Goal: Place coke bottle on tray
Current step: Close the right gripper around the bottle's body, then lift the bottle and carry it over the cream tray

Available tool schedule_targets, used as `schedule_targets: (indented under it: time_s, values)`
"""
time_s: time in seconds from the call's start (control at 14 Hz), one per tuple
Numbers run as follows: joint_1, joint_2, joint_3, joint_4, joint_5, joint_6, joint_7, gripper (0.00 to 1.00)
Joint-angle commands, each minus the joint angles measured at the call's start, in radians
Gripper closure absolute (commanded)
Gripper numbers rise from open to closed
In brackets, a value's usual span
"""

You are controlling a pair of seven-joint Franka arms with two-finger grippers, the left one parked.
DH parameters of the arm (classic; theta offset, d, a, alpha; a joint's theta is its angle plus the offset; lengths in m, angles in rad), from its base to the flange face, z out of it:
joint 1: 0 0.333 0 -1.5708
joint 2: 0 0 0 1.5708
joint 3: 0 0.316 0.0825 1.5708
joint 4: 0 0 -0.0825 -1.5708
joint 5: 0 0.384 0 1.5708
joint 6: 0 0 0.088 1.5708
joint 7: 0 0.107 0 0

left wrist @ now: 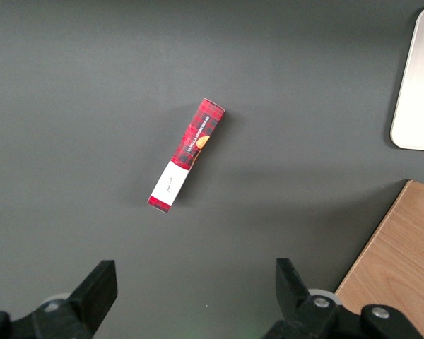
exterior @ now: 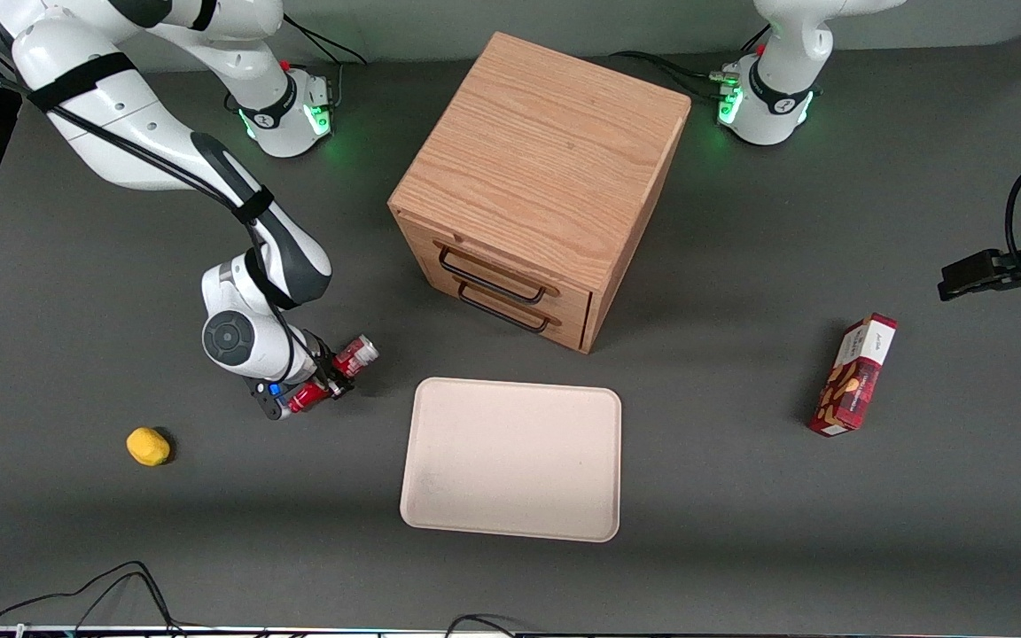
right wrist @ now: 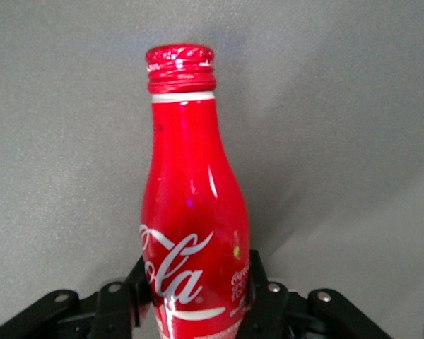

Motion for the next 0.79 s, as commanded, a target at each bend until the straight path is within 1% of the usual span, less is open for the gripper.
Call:
schedule_targets:
  time_s: [0.0, 0.07, 0.21, 0.36, 0.5, 0.57, 0.71]
  values:
    - [-0.005, -0.036, 0.006, 0.014, -0.035, 0.002, 0.012, 0.98]
    - [-0.005, -0.05, 0.009, 0.03, -0.035, -0.007, -0.007, 0.99]
    - [-0.004, -0.062, 0.015, 0.117, -0.033, -0.111, -0.071, 0.99]
    - [-0.001, -0.051, 0.022, 0.25, -0.029, -0.241, -0.132, 0.99]
    - [-0.001, -0.031, 0.05, 0.4, -0.027, -0.367, -0.177, 0.99]
    - [0.001, -0.025, 0.055, 0.46, -0.03, -0.425, -0.235, 0.97]
    - [0.007, -0.01, 0.067, 0.565, -0.03, -0.47, -0.338, 0.96]
